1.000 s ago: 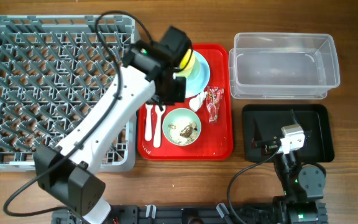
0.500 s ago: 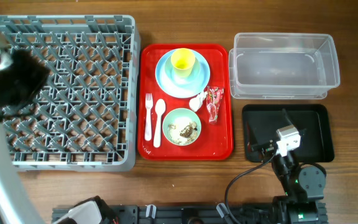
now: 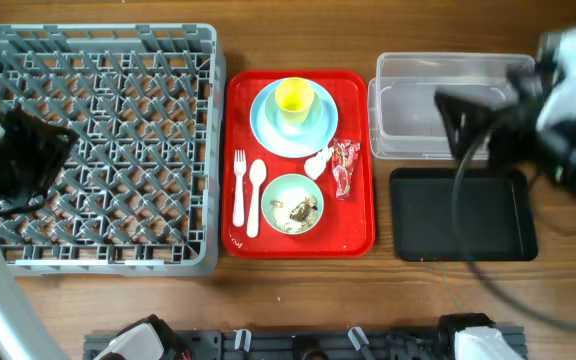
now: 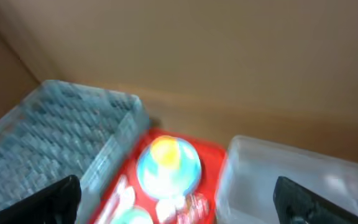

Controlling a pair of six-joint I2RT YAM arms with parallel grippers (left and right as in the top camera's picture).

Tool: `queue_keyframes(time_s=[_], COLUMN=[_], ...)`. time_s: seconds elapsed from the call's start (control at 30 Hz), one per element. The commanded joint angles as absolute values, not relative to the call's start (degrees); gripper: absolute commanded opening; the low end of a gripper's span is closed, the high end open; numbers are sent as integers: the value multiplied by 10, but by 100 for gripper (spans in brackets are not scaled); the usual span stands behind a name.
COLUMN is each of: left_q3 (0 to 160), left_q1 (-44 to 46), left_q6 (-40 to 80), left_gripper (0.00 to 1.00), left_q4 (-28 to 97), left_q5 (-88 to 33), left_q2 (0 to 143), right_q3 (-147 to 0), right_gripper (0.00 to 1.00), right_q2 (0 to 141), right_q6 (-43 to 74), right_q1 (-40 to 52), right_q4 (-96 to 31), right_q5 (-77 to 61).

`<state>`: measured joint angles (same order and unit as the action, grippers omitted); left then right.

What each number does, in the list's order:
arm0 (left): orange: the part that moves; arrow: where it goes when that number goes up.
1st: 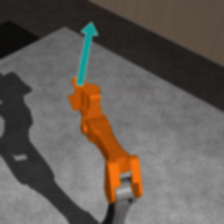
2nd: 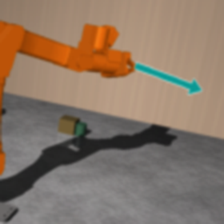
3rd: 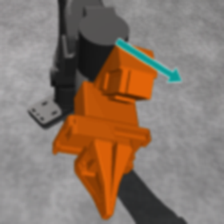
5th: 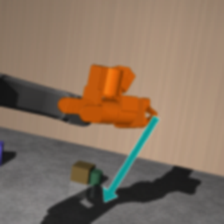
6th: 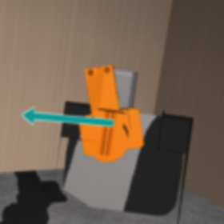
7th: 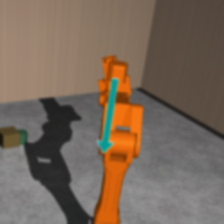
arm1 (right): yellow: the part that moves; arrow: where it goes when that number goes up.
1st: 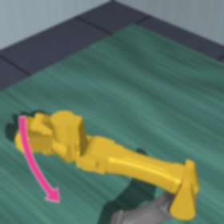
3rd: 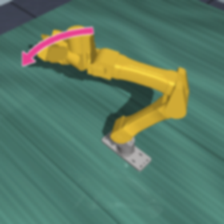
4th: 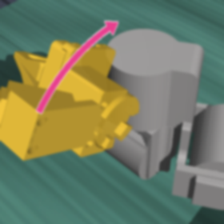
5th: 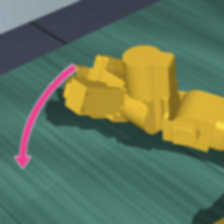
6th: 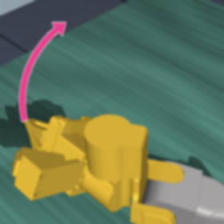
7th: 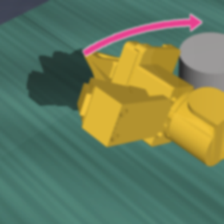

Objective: Sort waste into correct bins and load items into the dishwasher rack
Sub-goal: 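Move right gripper to the white tissue and grasp it, then carry tissue with right gripper and drop it into clear bin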

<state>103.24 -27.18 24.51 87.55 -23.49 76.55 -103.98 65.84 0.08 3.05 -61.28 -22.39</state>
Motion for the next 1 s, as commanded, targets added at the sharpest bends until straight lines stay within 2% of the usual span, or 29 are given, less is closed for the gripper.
queue_keyframes(time_s=[0.0,0.03,0.07,0.1,0.13,0.17,0.23,0.27,0.37,0.4,0.43,0.5,0.6,0.77,0.97], left_q3=[1034,1034,1034,1034,1034,1034,1034,1034,1034,1034,1034,1034,1034,1034,1034], left_q1=[-275,-275,-275,-275,-275,-275,-273,-267,-230,-216,-195,-176,-155,-155,-155], left_q6=[242,242,239,231,229,229,229,229,227,227,227,227,228,227,228], left_gripper=[30,30,29,29,28,27,24,23,23,25,32,38,50,50,49], left_q4=[894,898,898,898,898,898,893,890,877,876,878,885,885,886,885], left_q5=[-226,-226,-226,-227,-226,-224,-224,-224,-201,-182,-158,-141,-133,-133,-133], left_q2=[762,762,762,762,762,762,763,763,763,763,763,763,763,763,767], right_q3=[-1164,-1161,-1155,-1147,-1138,-1132,-1101,-1071,-966,-916,-865,-802,-744,-719,-719], right_gripper=[100,82,50,25,20,19,20,27,42,50,63,62,55,46,44], right_q2=[767,781,795,809,818,822,830,832,840,847,854,870,921,1037,1105], right_q6=[17,34,35,34,38,56,162,227,290,303,313,328,357,381,435], right_q1=[30,32,45,74,117,144,240,288,339,341,340,341,341,341,341], right_q4=[-687,-701,-731,-775,-802,-812,-817,-808,-724,-675,-616,-536,-451,-377,-352], right_q5=[-409,-462,-483,-448,-383,-327,-122,-48,-28,-28,-28,-25,-23,-23,15])
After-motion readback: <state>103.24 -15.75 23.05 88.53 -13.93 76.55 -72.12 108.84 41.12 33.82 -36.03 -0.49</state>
